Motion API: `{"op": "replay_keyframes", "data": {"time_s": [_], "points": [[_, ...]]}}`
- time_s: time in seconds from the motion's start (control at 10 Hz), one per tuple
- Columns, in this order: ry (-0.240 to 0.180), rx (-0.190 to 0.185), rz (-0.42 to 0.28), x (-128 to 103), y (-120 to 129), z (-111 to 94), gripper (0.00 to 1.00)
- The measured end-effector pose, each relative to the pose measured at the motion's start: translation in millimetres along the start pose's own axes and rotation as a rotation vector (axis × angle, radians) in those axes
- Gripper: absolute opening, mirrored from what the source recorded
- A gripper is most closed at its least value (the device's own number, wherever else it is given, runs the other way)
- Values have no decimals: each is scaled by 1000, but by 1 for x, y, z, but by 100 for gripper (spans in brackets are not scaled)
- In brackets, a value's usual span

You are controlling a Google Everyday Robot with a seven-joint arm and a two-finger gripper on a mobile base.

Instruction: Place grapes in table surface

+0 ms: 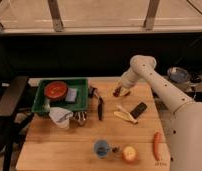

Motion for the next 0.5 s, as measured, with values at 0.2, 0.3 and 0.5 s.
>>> {"op": "replay_keyframes", "data": {"time_s": [0.2, 0.3, 0.5], "points": [[-33, -30, -2, -3, -5, 13, 64], [-43, -31, 2, -4, -7, 14, 71], [-43, -36, 3, -3, -6, 14, 72]]}}
